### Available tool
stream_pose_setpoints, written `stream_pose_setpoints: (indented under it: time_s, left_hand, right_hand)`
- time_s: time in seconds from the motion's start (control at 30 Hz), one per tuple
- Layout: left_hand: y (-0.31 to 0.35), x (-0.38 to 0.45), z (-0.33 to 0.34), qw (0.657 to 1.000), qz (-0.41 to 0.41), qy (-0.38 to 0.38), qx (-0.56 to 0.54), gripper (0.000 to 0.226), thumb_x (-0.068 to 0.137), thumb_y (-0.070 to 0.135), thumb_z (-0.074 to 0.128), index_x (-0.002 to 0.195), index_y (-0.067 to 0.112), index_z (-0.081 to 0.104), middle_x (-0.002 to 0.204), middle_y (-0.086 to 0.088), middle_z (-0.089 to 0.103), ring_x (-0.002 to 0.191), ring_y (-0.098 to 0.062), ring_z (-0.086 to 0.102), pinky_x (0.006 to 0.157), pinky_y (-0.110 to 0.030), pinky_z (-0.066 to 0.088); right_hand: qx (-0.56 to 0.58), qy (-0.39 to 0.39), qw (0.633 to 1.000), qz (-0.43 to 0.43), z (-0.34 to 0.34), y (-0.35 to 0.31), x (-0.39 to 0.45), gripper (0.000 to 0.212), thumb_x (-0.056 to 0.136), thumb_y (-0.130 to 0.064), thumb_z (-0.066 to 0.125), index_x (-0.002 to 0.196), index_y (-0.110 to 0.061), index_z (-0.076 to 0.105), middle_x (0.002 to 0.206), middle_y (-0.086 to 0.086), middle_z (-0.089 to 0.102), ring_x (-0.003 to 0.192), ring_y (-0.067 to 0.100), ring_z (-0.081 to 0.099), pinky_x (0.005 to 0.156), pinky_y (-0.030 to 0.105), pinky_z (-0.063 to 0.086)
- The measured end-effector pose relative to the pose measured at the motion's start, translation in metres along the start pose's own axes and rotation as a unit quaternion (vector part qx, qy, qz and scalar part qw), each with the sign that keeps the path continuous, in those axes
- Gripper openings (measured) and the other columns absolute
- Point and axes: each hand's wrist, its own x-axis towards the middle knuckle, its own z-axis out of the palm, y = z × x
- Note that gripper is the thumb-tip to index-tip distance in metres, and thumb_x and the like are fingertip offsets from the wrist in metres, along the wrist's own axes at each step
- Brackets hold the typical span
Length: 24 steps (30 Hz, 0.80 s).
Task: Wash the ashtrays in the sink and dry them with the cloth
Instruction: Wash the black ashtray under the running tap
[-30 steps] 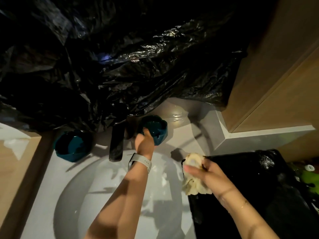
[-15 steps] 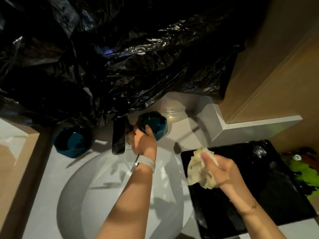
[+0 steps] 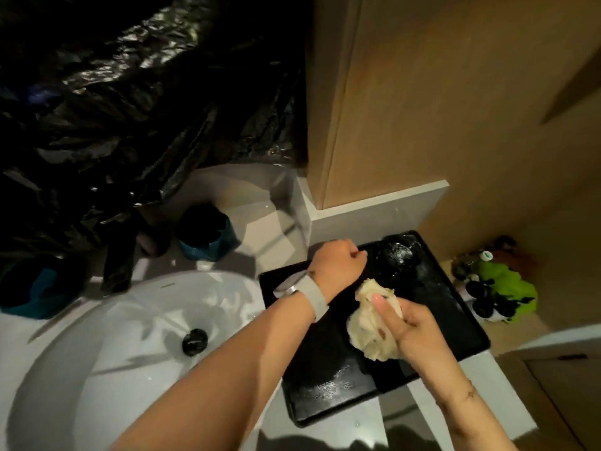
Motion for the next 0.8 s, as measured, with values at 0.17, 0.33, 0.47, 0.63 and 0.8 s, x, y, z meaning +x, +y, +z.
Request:
stream_pose_setpoints:
  time_s: [0.17,0.33,0.47,0.63,0.8]
  left_hand:
    - [0.037,0.039,0.032,0.99,-0.084,-0.078,0.078,0.062,0.096,0.062,0.04,0.079,0.004,0.058,0.056,-0.008,0.06,0.053,-0.022,0.062,0.076,-0.032,0.058]
    - [0.031,0.057,0.055,0.988,-0.104,-0.098,0.051,0.05,0.099,0.045,0.044,0.103,0.0,0.064,0.061,-0.008,0.067,0.049,-0.017,0.062,0.073,-0.029,0.058]
    - [0.027,0.053,0.053,0.994,-0.079,-0.063,0.043,0.041,0.098,0.032,0.046,0.093,-0.003,0.067,0.076,-0.015,0.071,0.072,-0.026,0.071,0.076,-0.036,0.058]
    - [0.011,0.022,0.019,0.996,-0.056,-0.017,-0.065,0.041,0.093,0.029,0.053,0.057,0.01,0.047,0.063,-0.014,0.066,0.078,-0.031,0.073,0.079,-0.036,0.056]
    - [-0.04,-0.03,-0.035,0.918,-0.117,-0.022,-0.377,0.026,0.082,0.024,0.064,0.087,-0.002,0.063,0.084,-0.029,0.068,0.073,-0.028,0.075,0.088,-0.041,0.059]
  right_hand:
    - [-0.016,0.044,0.999,0.014,-0.015,0.012,0.001,0.061,0.083,-0.052,0.051,0.075,0.007,0.067,0.073,0.025,0.069,0.069,0.034,0.067,0.072,0.041,0.053]
    - [0.032,0.102,0.992,0.066,-0.017,0.015,0.004,0.054,0.081,-0.05,0.049,0.05,-0.009,0.065,0.052,0.007,0.064,0.056,0.015,0.062,0.059,0.023,0.049]
    - [0.049,0.127,0.985,0.103,-0.017,0.014,0.005,0.063,0.095,-0.043,0.044,0.038,-0.018,0.053,0.038,-0.005,0.054,0.039,0.002,0.053,0.046,0.009,0.043]
    - [0.059,0.088,0.989,0.102,-0.01,-0.003,-0.006,0.081,0.08,-0.067,0.038,0.079,0.009,0.067,0.077,0.024,0.071,0.075,0.035,0.071,0.076,0.035,0.055]
    - [0.092,0.048,0.992,0.076,0.014,-0.026,-0.016,0.057,0.092,-0.056,0.038,0.089,-0.012,0.075,0.087,0.012,0.076,0.081,0.023,0.074,0.079,0.035,0.058]
